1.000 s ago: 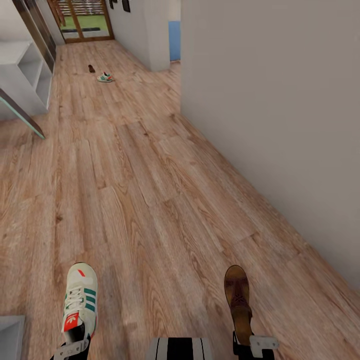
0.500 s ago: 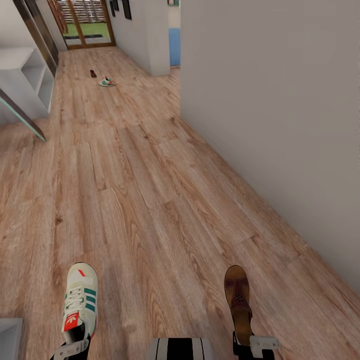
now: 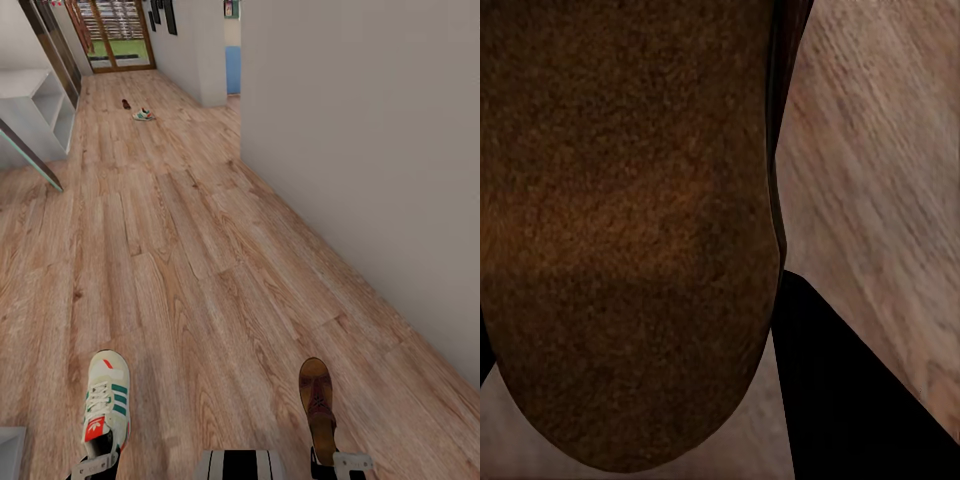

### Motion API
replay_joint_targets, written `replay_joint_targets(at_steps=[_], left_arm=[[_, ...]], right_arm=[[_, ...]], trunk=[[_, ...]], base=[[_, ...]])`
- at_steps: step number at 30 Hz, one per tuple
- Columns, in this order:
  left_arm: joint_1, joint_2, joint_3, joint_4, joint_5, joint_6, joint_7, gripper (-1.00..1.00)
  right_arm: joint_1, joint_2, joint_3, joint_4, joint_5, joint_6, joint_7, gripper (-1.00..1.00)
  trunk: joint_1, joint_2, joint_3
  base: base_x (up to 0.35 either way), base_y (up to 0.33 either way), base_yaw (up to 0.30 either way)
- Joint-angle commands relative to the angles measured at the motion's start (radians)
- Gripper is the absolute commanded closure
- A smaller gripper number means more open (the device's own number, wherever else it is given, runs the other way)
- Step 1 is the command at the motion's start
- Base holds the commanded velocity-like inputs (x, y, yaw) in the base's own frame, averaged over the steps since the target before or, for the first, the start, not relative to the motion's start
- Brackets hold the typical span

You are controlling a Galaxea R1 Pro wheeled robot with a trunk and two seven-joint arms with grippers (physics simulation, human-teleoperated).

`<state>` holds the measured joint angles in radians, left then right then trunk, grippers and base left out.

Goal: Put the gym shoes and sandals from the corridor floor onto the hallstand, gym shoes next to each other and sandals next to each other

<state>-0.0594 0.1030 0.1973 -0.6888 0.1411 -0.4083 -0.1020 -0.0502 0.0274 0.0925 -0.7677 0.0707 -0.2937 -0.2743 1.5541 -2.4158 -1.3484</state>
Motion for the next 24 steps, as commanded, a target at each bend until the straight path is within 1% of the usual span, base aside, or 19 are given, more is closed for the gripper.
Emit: replay_joint_targets(at_steps=[1,7,14,18,24], left_arm=[[0.000,0.000,0.002,0.001,0.011,-0.001,-0.010,1.00],[0.000,-0.001,0.002,0.000,0.009,-0.001,-0.009,1.00],[0.000,-0.006,0.001,0.002,0.004,-0.001,-0.006,1.00],[0.000,-0.006,0.001,0.003,0.008,-0.001,-0.004,1.00],[0.000,-0.006,0.002,0.007,0.006,-0.002,-0.005,1.00]], right_arm=[[0.000,0.000,0.003,0.005,0.005,-0.005,-0.008,1.00],[0.000,0.000,0.003,0.017,0.006,-0.060,-0.008,1.00],[0.000,0.000,0.003,0.034,0.006,-0.069,-0.008,1.00],[0.000,0.000,0.001,0.037,0.006,-0.073,-0.008,1.00],[0.000,-0.001,0.001,0.040,0.010,-0.097,-0.007,1.00]], trunk=[[0.000,0.000,0.001],[0.000,0.000,0.010],[0.000,0.000,0.021],[0.000,0.000,0.028],[0.000,0.000,0.037]], base=[[0.000,0.000,0.000],[0.000,0.000,0.000],[0.000,0.000,0.000],[0.000,0.000,0.000],[0.000,0.000,0.000]])
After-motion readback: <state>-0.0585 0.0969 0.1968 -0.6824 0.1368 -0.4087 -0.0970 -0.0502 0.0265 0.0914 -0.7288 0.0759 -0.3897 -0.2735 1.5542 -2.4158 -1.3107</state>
